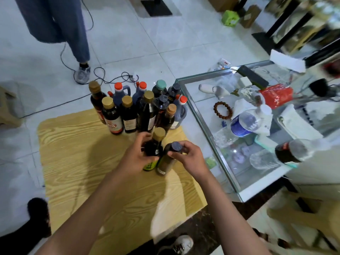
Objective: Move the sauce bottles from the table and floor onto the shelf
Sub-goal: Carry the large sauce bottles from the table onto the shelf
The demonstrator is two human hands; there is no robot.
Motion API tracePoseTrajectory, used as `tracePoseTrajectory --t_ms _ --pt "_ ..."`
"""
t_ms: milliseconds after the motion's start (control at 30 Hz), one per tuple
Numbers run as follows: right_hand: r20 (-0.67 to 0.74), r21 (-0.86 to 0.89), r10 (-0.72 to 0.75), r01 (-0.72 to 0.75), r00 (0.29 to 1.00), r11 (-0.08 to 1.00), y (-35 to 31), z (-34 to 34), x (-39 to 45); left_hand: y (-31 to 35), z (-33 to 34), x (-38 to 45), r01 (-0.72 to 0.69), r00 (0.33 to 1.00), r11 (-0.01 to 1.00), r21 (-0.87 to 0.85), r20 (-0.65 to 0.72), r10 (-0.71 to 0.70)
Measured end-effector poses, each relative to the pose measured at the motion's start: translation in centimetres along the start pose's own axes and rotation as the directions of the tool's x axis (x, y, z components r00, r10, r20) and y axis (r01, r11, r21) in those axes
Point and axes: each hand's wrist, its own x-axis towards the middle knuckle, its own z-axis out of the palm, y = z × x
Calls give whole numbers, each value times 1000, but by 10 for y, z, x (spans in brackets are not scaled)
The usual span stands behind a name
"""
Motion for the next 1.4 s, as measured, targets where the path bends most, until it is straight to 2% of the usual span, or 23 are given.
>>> tracePoseTrajectory --t_ms 67,133,233,333,400,567,733,833,933,1033,1167,1233,1300,1400 --pt "-19 45 0 1 1000 999 -6 -20 -22 24 10 -13 16 999 994 -109 -32 -19" --pt "-60 87 -7 12 998 996 -15 -45 -46 54 21 -26 -4 1000 985 -173 -2 4" --pt "-84 97 -40 49 996 994 -35 -88 -84 97 45 -42 -78 994 965 -252 52 94" --pt "-204 153 -95 127 974 980 -54 -137 -133 150 83 -64 -153 973 942 -300 122 197" --pt "-286 159 -147 198 947 967 -63 -164 -167 184 107 -81 -198 957 931 -307 145 251" --pt "-512 125 -239 347 825 930 -69 -233 -269 263 182 -134 -328 890 895 -303 217 400" --pt "-723 73 -251 432 644 899 -58 -288 -382 324 263 -207 -432 781 835 -340 323 535" --pt "-816 8 -248 439 522 898 -45 -319 -451 346 322 -255 -488 694 787 -378 379 613" --pt "-884 -45 -238 433 402 900 -30 -349 -512 365 375 -301 -497 647 754 -431 394 652" --pt "-934 -92 -217 396 283 913 -10 -376 -572 379 430 -344 -481 594 740 -471 446 670" --pt "-977 -157 -192 296 90 942 12 -405 -640 393 492 -402 -478 505 719 -504 513 695" --pt "-983 -165 -180 274 28 947 19 -416 -673 398 520 -431 -470 461 713 -521 543 702" --pt "-986 -164 -169 268 -5 949 25 -425 -697 400 541 -450 -445 452 717 -536 557 697" --pt "-983 -173 -155 209 -104 962 40 -442 -738 403 581 -484 -408 419 732 -546 600 682"
